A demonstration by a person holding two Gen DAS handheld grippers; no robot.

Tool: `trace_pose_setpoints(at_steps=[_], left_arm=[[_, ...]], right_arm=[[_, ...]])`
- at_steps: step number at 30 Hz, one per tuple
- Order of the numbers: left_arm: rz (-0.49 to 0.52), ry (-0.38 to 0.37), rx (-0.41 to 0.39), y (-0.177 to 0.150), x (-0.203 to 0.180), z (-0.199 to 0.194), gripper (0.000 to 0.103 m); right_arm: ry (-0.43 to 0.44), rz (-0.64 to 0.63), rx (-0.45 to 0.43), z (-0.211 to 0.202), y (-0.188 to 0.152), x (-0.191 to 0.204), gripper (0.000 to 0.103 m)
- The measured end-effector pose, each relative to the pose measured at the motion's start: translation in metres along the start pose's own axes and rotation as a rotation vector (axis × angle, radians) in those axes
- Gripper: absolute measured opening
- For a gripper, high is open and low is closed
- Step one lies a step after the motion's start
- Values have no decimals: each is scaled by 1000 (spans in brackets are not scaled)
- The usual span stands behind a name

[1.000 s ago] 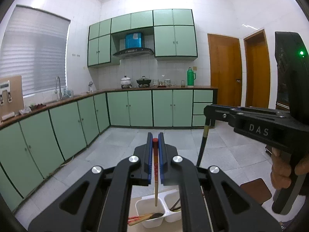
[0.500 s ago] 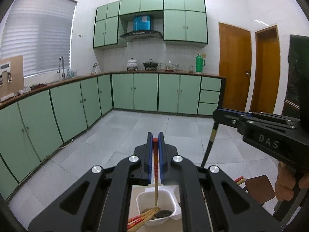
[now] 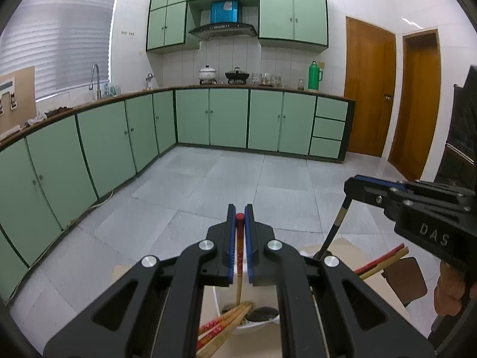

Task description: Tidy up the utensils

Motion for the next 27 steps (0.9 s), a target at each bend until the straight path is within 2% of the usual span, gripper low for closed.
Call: trace_pose_setpoints(at_steps=[4, 5, 9, 10, 12, 14, 18, 23, 27], left_arm=[[-1, 0, 4, -4, 4, -3, 12], [-6, 1, 3, -5, 6, -5, 18], [-19, 0, -11, -9, 11, -18, 35], [-19, 0, -16, -10, 11, -23, 37], [-16, -2, -23, -10, 11, -31, 44], [-17, 1, -36, -13, 12, -42, 54], [-28, 3, -51, -20, 13, -64, 70], [-21, -6, -49, -35, 9, -92, 80], [-22, -10, -43, -51, 7, -113, 86]], right_arm=[[1, 23, -1, -5, -7, -5, 20], [-2, 28, -3, -7, -8, -6, 28], [-8, 51, -29, -24, -12, -13, 45], [-11, 54, -35, -29, -13, -14, 50], [-18, 56, -46, -37, -15, -16, 53], [-24, 55, -60, -50, -20, -17, 62], [-42, 59, -90, -74, -31, -18, 71], [-45, 76, -110, -105, -53, -14, 87], [-42, 74, -115, -125, -73, -5, 95]])
Point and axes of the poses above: each gripper's, at about its wrist camera, not at the fingertips, and z roughly the way its jaws point, x to its left, y to its top, the point moved 1 cm from there along z, roughly the way its jaws point, and after that the axes turned 11 degrees about y, right-handed, at the moved point
